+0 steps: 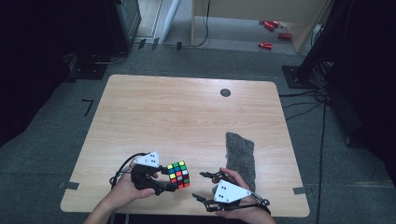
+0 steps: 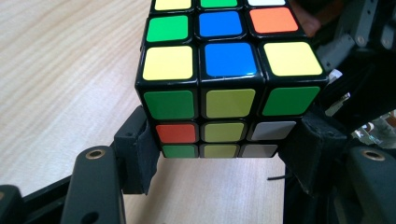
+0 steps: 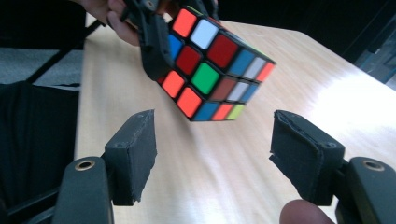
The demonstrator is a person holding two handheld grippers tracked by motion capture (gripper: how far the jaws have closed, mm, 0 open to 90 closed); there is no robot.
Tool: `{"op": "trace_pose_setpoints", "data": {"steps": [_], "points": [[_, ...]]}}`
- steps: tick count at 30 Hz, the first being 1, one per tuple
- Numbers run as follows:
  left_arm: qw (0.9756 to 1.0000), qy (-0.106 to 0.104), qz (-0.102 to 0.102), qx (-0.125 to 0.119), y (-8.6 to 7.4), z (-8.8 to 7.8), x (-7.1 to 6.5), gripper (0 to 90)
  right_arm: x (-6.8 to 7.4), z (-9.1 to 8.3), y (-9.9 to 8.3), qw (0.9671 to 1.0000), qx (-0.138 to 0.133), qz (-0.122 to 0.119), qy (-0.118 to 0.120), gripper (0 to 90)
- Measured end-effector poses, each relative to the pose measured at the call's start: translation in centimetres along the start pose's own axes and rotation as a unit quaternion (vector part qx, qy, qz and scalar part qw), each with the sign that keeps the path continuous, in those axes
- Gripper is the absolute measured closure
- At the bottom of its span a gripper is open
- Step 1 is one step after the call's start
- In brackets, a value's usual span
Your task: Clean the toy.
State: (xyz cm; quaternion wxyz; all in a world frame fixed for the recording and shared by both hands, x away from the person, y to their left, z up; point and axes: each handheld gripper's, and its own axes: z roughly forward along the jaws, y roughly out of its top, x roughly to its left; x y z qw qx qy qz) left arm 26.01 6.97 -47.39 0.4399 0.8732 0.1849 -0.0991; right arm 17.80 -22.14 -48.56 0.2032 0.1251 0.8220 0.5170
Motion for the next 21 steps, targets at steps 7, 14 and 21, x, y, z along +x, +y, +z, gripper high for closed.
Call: {"op": "trace_pose_setpoints", "data": {"steps": [7,14,21], "points": [[0.9999,0.004,0.001,-0.010,1.6,-0.6,1.0,35.2,-2.5,0.3,0.8,0.9994,-0.026,0.019,-0.014,33.1],[0.9998,-0.007,-0.016,-0.004,2.0,-0.3,2.2,35.2,-3.4,0.9,0.7,0.9993,-0.025,0.027,-0.011,34.0],[0.9994,-0.011,-0.034,-0.001,2.9,-0.7,3.5,35.1,-3.9,1.4,0.6,0.9994,-0.024,0.023,-0.014,34.0]]}}
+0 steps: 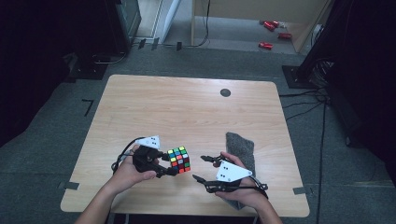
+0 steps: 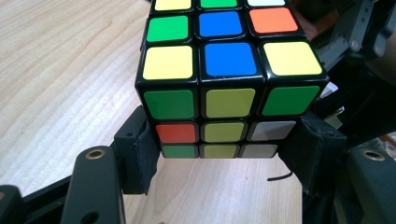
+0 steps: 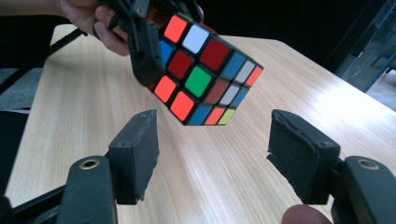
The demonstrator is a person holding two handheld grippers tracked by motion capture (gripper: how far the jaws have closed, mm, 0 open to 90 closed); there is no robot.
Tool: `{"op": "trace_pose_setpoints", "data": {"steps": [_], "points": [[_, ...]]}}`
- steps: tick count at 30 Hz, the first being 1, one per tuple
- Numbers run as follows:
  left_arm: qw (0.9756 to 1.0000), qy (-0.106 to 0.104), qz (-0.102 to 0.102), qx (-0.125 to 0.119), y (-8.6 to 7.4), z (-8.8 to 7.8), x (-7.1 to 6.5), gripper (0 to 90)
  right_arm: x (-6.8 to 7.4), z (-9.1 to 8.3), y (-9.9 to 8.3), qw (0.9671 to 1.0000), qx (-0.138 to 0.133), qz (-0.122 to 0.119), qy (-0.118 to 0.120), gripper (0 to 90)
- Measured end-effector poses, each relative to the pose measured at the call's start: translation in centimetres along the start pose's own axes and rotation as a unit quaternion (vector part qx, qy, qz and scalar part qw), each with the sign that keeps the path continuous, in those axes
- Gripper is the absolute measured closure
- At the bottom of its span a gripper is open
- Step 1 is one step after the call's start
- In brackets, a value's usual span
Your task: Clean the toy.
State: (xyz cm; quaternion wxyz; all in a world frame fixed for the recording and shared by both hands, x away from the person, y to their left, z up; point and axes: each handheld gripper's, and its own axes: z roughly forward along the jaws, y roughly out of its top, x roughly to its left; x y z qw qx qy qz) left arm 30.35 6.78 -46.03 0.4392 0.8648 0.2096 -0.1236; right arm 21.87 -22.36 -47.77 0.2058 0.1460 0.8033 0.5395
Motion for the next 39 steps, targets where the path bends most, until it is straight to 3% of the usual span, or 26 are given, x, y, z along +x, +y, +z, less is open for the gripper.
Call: {"op": "trace_pose_setpoints", "data": {"steps": [6,13,19,24,39], "points": [[0.9995,-0.003,-0.026,0.018,0.4,0.1,0.6,35.1,0.2,0.6,0.0,0.9997,-0.003,-0.023,-0.007,32.8],[0.9976,-0.032,-0.041,0.047,0.3,0.8,0.5,35.1,1.1,1.5,-0.5,0.9965,0.001,-0.082,-0.016,29.0],[0.9953,-0.053,-0.042,0.069,0.1,1.5,0.3,35.1,1.5,1.8,-0.9,0.9957,-0.006,-0.090,-0.022,28.3],[0.9924,-0.072,-0.054,0.084,0.1,1.8,0.3,35.1,1.9,1.9,-1.0,0.9941,-0.003,-0.108,-0.014,26.9],[0.9865,-0.095,-0.086,0.102,0.2,2.1,0.6,35.1,2.5,2.2,-1.1,0.9902,-0.010,-0.139,-0.008,28.0]]}}
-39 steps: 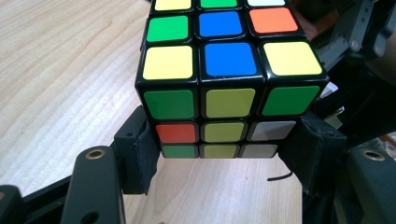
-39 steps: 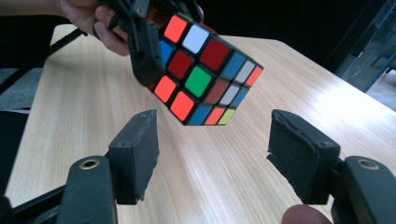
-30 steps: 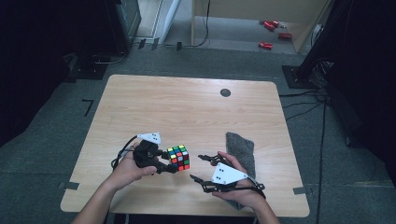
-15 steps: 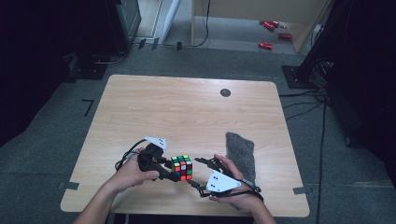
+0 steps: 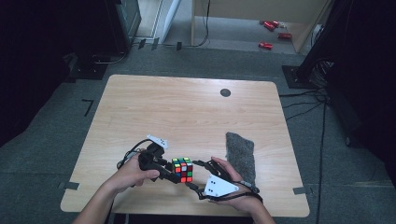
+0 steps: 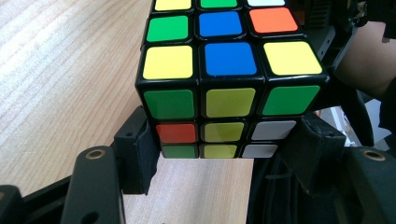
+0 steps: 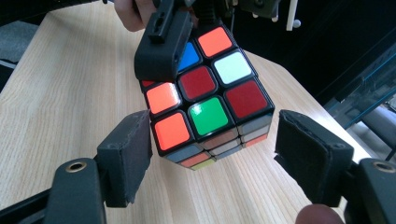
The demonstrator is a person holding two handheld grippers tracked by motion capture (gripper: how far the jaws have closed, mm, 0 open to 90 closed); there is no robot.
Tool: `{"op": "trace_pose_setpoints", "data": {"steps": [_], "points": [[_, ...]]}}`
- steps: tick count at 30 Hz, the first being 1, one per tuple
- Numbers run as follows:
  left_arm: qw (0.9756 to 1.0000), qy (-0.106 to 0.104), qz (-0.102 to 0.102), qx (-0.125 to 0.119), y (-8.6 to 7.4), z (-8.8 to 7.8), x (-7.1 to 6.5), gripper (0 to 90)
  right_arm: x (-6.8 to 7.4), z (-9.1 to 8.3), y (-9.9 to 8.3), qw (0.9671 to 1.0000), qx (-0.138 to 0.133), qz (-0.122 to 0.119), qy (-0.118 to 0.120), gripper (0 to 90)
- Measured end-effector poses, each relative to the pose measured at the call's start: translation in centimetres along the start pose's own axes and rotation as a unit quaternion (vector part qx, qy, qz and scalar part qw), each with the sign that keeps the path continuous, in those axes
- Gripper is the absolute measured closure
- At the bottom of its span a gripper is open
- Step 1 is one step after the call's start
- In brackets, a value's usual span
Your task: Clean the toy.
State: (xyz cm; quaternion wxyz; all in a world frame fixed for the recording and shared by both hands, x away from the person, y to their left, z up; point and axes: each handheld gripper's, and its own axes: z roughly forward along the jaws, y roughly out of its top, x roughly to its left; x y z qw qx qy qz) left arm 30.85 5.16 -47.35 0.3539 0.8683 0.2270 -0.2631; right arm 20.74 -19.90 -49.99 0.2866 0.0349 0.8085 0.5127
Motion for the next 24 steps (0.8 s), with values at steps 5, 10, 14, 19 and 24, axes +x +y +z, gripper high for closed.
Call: {"op": "trace_pose_setpoints", "data": {"steps": [5,10,14,19,24], "points": [[0.9998,-0.017,-0.007,0.006,0.0,0.2,0.1,35.1,0.2,0.2,0.0,0.9999,0.001,-0.016,0.003,29.0],[0.9993,-0.033,-0.019,0.008,0.1,0.4,0.2,35.0,0.3,0.3,-0.1,0.9997,0.000,-0.024,0.002,28.7],[0.9985,-0.047,-0.023,0.018,0.2,0.7,0.2,35.1,0.4,0.4,-0.1,0.9996,-0.001,-0.029,0.004,28.3],[0.9977,-0.053,-0.026,0.033,0.3,1.1,0.1,35.0,0.8,0.5,-0.1,0.9990,0.005,-0.041,0.016,29.9],[0.9969,-0.073,-0.022,0.016,0.1,1.0,0.1,34.5,0.6,0.2,0.0,0.9989,0.000,-0.038,0.027,33.6]]}}
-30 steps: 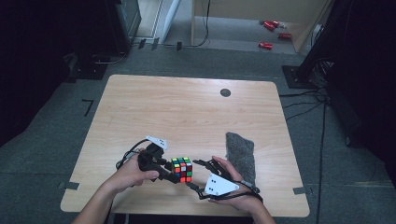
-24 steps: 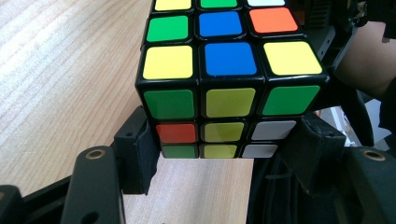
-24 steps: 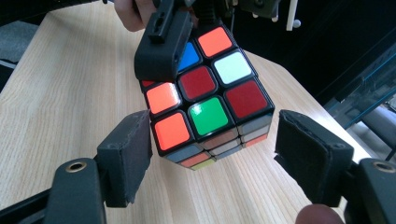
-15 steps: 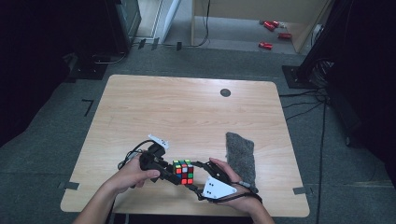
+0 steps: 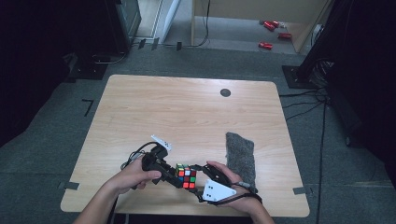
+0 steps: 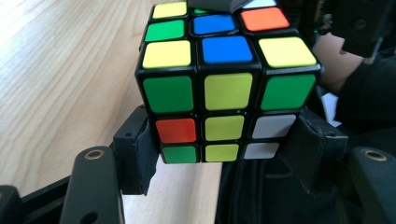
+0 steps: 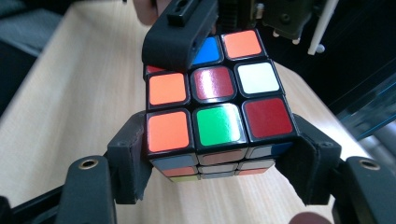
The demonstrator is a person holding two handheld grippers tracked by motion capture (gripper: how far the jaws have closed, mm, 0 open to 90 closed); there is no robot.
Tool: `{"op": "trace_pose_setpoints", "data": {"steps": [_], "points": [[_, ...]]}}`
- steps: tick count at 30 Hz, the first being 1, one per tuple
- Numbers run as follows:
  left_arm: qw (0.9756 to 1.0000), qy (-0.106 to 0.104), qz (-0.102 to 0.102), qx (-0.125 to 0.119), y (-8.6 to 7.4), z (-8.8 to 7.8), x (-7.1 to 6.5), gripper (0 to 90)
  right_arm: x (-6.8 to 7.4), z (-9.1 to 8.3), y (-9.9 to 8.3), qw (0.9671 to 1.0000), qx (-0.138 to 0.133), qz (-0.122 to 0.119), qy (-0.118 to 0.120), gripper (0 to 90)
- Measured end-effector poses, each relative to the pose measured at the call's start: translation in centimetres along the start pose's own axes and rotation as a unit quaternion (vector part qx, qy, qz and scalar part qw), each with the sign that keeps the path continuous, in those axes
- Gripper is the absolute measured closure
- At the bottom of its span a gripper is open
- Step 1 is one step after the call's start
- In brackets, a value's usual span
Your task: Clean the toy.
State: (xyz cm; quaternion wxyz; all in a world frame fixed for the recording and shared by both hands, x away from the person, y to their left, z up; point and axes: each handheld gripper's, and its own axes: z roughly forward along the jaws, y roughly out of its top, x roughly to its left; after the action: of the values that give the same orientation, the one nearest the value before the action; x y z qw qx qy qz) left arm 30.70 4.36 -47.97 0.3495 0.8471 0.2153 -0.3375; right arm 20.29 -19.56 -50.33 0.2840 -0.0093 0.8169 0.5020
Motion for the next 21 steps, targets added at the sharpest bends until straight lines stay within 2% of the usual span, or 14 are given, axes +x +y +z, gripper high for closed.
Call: {"op": "trace_pose_setpoints", "data": {"steps": [2,5,9,12,17,19,21], "points": [[0.9998,-0.006,0.012,-0.014,-0.1,-0.2,-0.2,34.1,-0.2,-0.4,0.1,0.9996,-0.006,0.028,0.005,33.8],[0.9990,-0.012,0.024,-0.035,-0.2,-0.5,-0.5,32.7,-0.4,-0.8,0.3,0.9990,-0.011,0.043,0.005,33.9],[0.9973,0.005,0.038,-0.062,-0.4,-1.1,-0.8,28.7,-0.9,-1.5,0.2,0.9981,-0.008,0.061,0.003,34.0],[0.9941,0.015,0.054,-0.093,-0.7,-1.8,-1.1,26.1,-1.2,-2.2,-0.1,0.9971,-0.006,0.076,-0.004,34.0],[0.9866,0.046,0.086,-0.131,-1.2,-2.4,-1.6,24.4,-2.0,-3.5,-0.3,0.9946,-0.009,0.102,-0.012,34.0],[0.9775,0.087,0.130,-0.141,-1.4,-2.1,-2.1,21.2,-2.3,-4.1,-0.5,0.9925,-0.011,0.121,-0.018,34.0],[0.9699,0.118,0.153,-0.148,-1.6,-1.7,-2.5,19.7,-2.7,-4.6,-0.6,0.9905,-0.014,0.135,-0.022,34.0]]}}
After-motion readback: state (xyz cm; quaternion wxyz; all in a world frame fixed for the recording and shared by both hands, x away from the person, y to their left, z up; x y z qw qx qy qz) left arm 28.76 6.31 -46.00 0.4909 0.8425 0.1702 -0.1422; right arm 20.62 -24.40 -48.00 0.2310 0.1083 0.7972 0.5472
